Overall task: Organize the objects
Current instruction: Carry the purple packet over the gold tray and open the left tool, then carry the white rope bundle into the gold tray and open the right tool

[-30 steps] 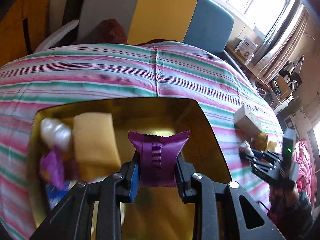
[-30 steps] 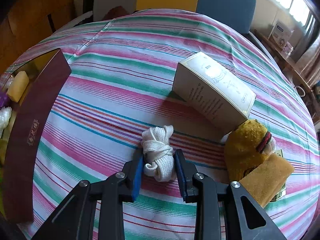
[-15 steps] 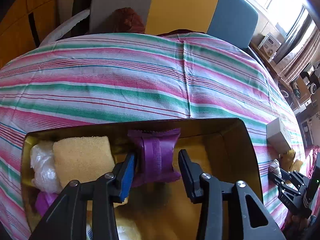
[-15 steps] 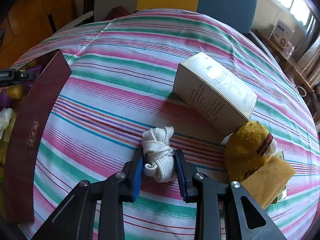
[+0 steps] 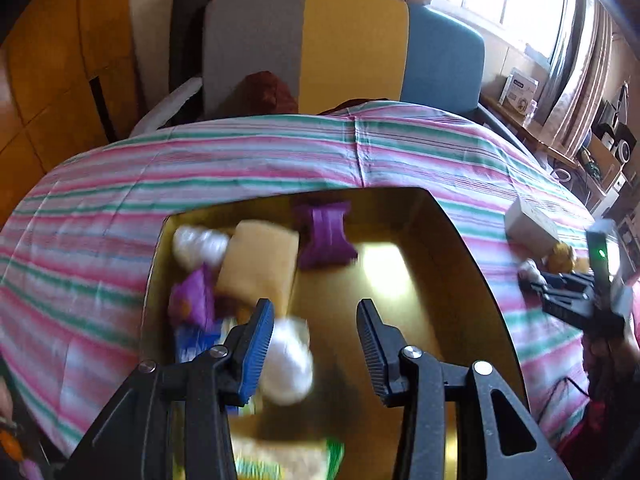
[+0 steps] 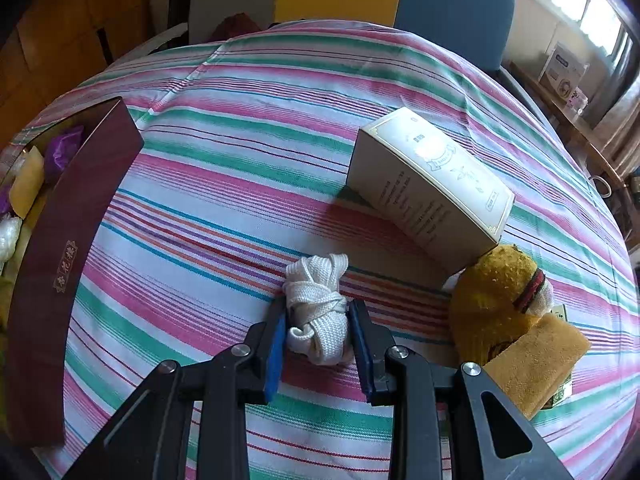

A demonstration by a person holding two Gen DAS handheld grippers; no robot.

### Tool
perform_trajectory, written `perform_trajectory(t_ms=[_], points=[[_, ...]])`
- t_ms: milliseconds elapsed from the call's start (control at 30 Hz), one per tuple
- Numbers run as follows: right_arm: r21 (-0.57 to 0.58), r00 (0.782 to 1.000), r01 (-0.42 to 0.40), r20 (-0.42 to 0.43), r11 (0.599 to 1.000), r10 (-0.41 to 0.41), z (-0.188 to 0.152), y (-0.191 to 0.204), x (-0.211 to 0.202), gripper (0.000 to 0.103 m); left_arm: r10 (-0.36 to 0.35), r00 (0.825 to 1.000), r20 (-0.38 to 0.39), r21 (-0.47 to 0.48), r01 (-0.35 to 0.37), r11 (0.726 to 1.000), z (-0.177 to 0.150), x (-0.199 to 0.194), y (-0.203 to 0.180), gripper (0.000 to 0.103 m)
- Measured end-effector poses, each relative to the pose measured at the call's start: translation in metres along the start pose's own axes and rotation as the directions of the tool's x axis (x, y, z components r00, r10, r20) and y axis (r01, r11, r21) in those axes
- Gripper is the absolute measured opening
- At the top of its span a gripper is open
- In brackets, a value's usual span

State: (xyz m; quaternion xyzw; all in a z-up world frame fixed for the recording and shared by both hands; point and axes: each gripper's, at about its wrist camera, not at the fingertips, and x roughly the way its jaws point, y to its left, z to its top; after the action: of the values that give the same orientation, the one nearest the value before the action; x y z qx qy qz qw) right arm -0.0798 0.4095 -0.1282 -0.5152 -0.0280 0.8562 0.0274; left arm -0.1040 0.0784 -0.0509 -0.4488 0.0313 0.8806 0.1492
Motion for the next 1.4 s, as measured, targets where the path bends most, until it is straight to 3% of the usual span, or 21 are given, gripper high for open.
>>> perform_trajectory(t_ms=[433,1400], points=[[-0.015,0.999,0.033,0.014,0.999,-0.033,-0.003,0.006,-0.002,0.030,0.053,0.999,-0.001,-0.044,-0.053,0.998,-0.054,-0.031,0.018,0.043],[-0.013,0.998,0.055,0.022,0.998,-0.055,-0.003,0.009,-0.002,0.030,0.048,0.999,-0.001,-0.054,-0.048,0.997,-0.067,-0.037,0.023,0.043]])
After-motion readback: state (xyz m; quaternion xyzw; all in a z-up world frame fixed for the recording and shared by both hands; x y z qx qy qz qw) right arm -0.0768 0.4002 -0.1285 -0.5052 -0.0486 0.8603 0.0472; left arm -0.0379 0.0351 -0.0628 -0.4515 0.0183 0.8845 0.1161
